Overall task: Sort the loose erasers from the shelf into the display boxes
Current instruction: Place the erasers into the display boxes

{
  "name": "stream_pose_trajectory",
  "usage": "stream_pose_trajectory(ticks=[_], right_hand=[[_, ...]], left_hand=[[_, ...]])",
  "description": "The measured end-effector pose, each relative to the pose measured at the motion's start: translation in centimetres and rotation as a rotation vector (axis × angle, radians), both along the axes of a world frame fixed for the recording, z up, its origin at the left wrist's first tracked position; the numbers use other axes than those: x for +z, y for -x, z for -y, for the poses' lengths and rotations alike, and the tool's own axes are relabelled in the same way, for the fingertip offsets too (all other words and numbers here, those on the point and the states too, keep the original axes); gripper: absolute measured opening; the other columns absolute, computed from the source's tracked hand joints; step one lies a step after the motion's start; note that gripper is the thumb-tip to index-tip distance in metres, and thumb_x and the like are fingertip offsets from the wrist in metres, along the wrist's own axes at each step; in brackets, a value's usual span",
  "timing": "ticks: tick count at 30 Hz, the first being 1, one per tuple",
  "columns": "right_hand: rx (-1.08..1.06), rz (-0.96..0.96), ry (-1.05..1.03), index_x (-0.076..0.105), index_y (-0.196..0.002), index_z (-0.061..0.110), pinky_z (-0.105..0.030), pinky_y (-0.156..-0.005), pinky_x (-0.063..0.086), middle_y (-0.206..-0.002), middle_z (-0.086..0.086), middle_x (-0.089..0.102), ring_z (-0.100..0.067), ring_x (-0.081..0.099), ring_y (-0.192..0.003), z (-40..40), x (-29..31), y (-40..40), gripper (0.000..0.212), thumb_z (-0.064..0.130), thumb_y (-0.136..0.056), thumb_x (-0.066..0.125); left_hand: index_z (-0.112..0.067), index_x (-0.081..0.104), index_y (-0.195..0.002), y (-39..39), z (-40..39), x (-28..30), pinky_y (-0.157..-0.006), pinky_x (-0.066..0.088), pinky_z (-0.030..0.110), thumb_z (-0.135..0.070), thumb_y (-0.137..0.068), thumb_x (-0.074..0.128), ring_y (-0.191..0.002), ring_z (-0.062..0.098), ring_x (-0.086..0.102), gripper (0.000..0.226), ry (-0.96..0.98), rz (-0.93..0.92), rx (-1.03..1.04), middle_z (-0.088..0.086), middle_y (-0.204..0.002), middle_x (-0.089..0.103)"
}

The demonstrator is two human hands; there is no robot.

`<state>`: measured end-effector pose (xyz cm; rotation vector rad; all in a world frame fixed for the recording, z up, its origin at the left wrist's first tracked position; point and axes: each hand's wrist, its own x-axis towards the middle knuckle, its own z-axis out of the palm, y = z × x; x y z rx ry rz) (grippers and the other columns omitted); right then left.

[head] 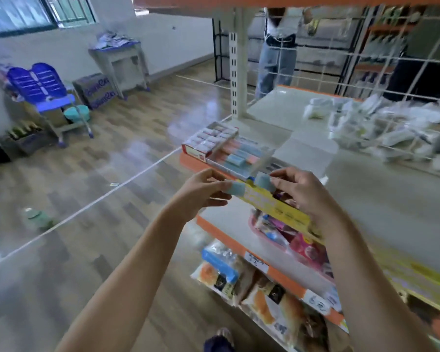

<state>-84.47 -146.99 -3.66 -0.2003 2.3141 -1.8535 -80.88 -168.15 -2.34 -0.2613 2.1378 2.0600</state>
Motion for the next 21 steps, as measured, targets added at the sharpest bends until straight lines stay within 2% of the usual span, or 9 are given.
stream_pose_trajectory(ticks=[2,5,7,9,12,14,16,18,21], right_hand=[[-0.036,-0.029,-0.053,0.066,-0.098,0.007,-0.021,-0.055,0.046,-0.074,-0.001,0.062,-0.01,0.054,-0.059,2.3,0.6,2.5,0.012,0.01,-0.088,0.061],[-0.076,-0.07,-0.146,0.067,-0.09,0.019,-0.025,-0.064,0.048,-0.079,0.0,0.066,-0.007,0.058,-0.065,4.6,1.6,5.6,0.007,0.015,-0.088,0.062],[-0.117,-0.091,-0.228,0.066,-0.087,0.023,-0.029,-0.069,0.047,-0.081,0.0,0.068,-0.011,0.06,-0.071,5.7,1.9,7.4,0.008,0.017,-0.088,0.062],[-0.156,-0.109,-0.36,0.066,-0.088,0.023,-0.024,-0.068,0.046,-0.083,0.003,0.068,-0.01,0.061,-0.076,6.4,2.1,8.9,0.005,0.019,-0.087,0.063],[-0.188,-0.102,-0.552,0.067,-0.09,0.024,-0.015,-0.061,0.04,-0.085,0.008,0.065,0.0,0.056,-0.074,7.1,2.1,10.3,0.006,0.021,-0.086,0.066],[-0.212,-0.065,-0.624,0.067,-0.09,0.024,-0.015,-0.062,0.04,-0.084,0.009,0.062,0.002,0.054,-0.074,7.6,2.2,10.7,0.006,0.02,-0.086,0.065],[-0.261,-0.004,-0.693,0.068,-0.091,0.022,-0.021,-0.069,0.044,-0.085,0.009,0.062,-0.004,0.057,-0.078,8.1,2.4,10.6,0.007,0.019,-0.086,0.064],[-0.295,0.053,-0.766,0.069,-0.096,0.019,-0.023,-0.073,0.046,-0.091,0.006,0.065,-0.008,0.059,-0.082,8.7,2.5,10.4,0.011,0.02,-0.087,0.064],[-0.329,0.116,-0.819,0.069,-0.097,0.021,-0.016,-0.064,0.042,-0.094,0.008,0.067,-0.003,0.058,-0.079,9.4,2.4,10.0,0.012,0.022,-0.088,0.062]], left_hand=[[-0.011,0.051,-0.083,3.0,2.3,0.6,-0.06,0.056,0.023,-0.006,-0.088,0.061,-0.061,0.012,0.066,0.012,0.023,0.015,-0.026,0.011,-0.081,0.063],[-0.011,0.049,-0.081,7.3,4.9,1.3,-0.06,0.056,0.024,-0.005,-0.088,0.06,-0.061,0.015,0.065,0.015,0.047,0.019,-0.09,0.012,-0.081,0.061],[-0.011,0.049,-0.08,10.0,6.0,1.6,-0.06,0.056,0.025,-0.004,-0.088,0.059,-0.059,0.014,0.064,0.015,0.043,0.013,-0.143,0.012,-0.082,0.059],[-0.01,0.049,-0.081,12.4,6.7,1.8,-0.059,0.055,0.024,-0.002,-0.089,0.058,-0.056,0.011,0.063,0.014,0.051,0.006,-0.196,0.01,-0.08,0.057],[-0.011,0.049,-0.082,16.1,7.3,1.5,-0.057,0.053,0.024,-0.001,-0.088,0.058,-0.06,0.014,0.06,0.014,0.138,-0.049,-0.319,0.008,-0.076,0.055],[-0.012,0.051,-0.081,18.4,7.8,1.1,-0.062,0.051,0.026,-0.002,-0.087,0.059,-0.07,0.018,0.058,0.014,0.213,-0.102,-0.413,0.009,-0.078,0.056],[-0.013,0.054,-0.08,20.5,8.3,0.8,-0.069,0.052,0.031,-0.004,-0.086,0.061,-0.076,0.019,0.058,0.013,0.247,-0.141,-0.499,0.009,-0.08,0.059],[-0.013,0.056,-0.081,22.3,8.7,0.8,-0.067,0.054,0.028,-0.006,-0.085,0.063,-0.076,0.018,0.06,0.011,0.251,-0.161,-0.573,0.008,-0.081,0.062],[-0.013,0.057,-0.081,24.3,8.9,0.6,-0.06,0.051,0.021,-0.007,-0.085,0.065,-0.072,0.015,0.061,0.01,0.225,-0.186,-0.647,0.006,-0.078,0.065]])
